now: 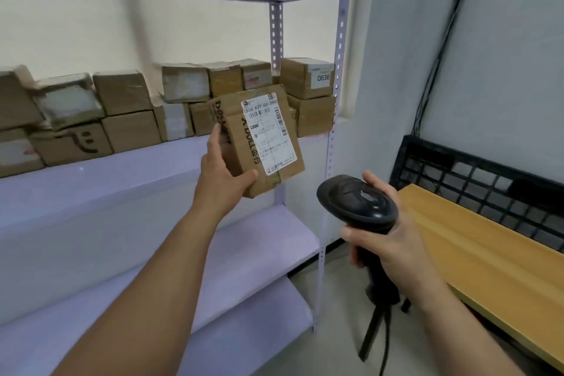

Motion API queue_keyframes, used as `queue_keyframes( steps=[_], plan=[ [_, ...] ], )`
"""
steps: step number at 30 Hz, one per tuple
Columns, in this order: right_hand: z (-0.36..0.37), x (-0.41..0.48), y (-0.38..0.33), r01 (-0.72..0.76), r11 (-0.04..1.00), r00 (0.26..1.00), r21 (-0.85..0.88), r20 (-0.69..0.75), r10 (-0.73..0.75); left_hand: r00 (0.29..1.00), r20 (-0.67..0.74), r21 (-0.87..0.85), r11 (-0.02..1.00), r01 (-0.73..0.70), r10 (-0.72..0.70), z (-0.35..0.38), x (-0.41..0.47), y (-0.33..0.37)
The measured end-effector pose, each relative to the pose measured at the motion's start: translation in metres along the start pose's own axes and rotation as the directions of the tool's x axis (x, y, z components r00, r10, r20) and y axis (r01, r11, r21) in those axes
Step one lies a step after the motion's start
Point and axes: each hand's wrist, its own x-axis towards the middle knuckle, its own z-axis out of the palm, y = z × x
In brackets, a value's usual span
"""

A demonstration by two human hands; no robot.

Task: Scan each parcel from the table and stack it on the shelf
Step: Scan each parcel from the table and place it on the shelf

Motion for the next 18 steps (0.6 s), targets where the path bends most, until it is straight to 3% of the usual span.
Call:
queue_keyframes(
  steps=[9, 14, 18],
  plan=[
    [0.051, 0.026, 0.008, -0.032, 0.999, 0.999, 0.018, 0.031, 0.032, 0.988, -0.057, -0.089, 0.987, 0.138, -0.143, -0.034, 0.067, -0.027],
    [0.053, 0.037, 0.012, -0.046, 0.999, 0.999, 0.017, 0.011, 0.046, 0.971, -0.112, -0.031, 0.978, 0.208, -0.211, -0.03, 0.097, -0.033],
    [0.051, 0.042, 0.015, -0.042, 0.999, 0.999, -0.007, -0.006, 0.042, 0.983, 0.002, 0.073, 0.981, 0.182, -0.183, -0.029, 0.103, -0.038]
  ],
)
